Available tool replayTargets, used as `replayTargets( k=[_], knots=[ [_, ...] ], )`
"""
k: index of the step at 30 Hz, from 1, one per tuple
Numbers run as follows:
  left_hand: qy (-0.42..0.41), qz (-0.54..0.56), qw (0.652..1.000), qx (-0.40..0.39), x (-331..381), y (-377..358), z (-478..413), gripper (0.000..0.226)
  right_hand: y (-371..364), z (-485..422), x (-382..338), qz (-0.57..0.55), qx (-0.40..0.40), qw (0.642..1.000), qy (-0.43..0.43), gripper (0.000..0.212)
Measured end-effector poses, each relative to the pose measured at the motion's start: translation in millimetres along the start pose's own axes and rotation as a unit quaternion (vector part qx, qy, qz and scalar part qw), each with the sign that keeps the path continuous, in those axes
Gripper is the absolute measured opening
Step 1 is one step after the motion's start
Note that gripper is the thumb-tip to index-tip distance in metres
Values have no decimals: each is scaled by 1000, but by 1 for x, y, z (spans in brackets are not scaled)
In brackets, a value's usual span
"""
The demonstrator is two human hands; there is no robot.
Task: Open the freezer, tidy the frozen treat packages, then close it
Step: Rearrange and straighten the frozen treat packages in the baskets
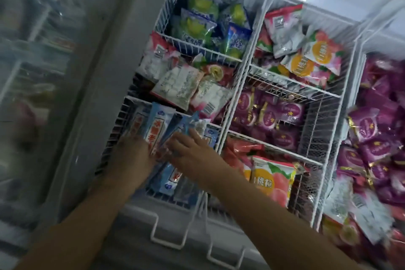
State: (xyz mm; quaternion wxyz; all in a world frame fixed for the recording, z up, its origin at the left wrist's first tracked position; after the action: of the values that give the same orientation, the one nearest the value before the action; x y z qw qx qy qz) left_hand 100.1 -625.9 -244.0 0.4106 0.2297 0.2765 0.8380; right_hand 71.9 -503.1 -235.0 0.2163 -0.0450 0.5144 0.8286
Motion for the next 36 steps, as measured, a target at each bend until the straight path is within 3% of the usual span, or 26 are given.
replayTargets(
  k=[4, 10, 12, 15, 19, 25, 28, 33, 36],
  knots=[
    [50, -165, 985, -27, 4, -19, -14, 29, -35, -23, 11, 13, -72, 997, -30, 45],
    [48, -154, 985, -58, 10, -28, -4, 56, -34, -12, 11, 10, -48, 999, -21, 49],
    [18, -155, 987, -24, 28, -18, 8, 52, -27, 8, 13, 4, -9, 999, -45, 53],
    [-111, -98, 988, 47, 87, -3, 23, 42, -14, 54, 30, -68, 86, 988, -112, 49],
    [-302, -25, 945, 125, 207, -7, 45, 36, -16, 152, 89, -193, 197, 929, -247, 64],
    [-434, -48, 896, 83, 389, -66, 41, 35, -63, 337, 201, -214, 326, 792, -469, 49],
    [-476, -61, 873, 89, 471, -87, 30, 40, -97, 392, 255, -221, 302, 757, -536, 52],
    [-409, -221, 879, 107, 545, -126, -8, 77, -131, 386, 318, -229, 211, 799, -514, 62],
    [-360, -296, 874, 135, 554, -139, -15, 75, -147, 382, 323, -234, 180, 796, -529, 68]
  ],
)
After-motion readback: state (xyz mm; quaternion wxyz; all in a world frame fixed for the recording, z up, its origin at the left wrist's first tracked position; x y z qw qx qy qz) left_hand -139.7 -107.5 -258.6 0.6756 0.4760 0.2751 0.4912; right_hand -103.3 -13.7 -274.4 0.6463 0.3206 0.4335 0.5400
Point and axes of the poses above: each hand's wrist, its own z-axis away from the middle knuckle, its own y-axis out of the back of the hand, x = y × z, the point moved 8 cm from there along -z, towards the middle knuckle, and after that the axes turned 11 degrees about -x, right-handed, at the moved point
